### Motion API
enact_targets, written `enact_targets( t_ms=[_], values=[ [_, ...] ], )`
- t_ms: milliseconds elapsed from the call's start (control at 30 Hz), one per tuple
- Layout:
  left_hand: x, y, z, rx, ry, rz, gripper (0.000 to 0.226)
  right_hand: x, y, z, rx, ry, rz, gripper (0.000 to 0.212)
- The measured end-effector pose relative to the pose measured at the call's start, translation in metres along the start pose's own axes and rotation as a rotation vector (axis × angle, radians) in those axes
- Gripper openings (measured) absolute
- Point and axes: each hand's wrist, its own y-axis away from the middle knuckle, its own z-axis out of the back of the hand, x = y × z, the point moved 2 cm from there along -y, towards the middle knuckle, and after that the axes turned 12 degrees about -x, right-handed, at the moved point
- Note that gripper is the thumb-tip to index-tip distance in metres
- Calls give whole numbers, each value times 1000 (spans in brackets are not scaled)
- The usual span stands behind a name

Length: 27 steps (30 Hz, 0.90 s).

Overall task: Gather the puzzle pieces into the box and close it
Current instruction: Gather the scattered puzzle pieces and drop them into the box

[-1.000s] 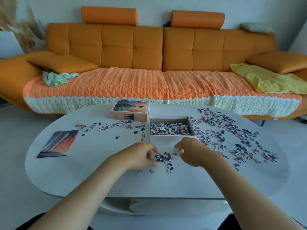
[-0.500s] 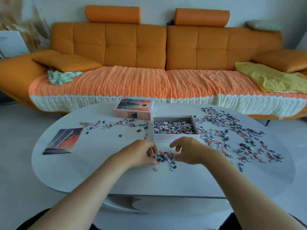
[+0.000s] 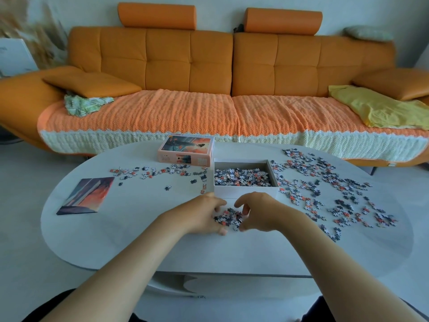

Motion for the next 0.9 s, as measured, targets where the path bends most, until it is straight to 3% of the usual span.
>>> enact_targets(
  t_ms=[100, 133, 233, 300, 400, 667, 900],
  values=[
    [5, 3, 1, 32, -95, 18, 72, -1, -3, -5, 25, 44, -31, 86],
    [5, 4, 0, 32, -95, 19, 68, 1, -4, -6, 29, 67, -20, 84],
    [1, 1, -6, -2, -14, 15, 51, 12, -7, -8, -2, 54, 60, 40],
    [-3, -3, -8, -39, 39, 2, 36, 17, -8, -8, -21, 37, 63, 25],
    [-3, -5, -9, -118, 63, 4, 21, 22, -8, -8, -42, 17, 42, 20],
    [-2, -7, -9, -238, 99, 40, 17, 24, -9, -9, -83, -31, 34, 14],
    [1, -15, 0, -245, 201, 123, 18, 13, -17, -5, -76, -266, -35, 10]
  ],
)
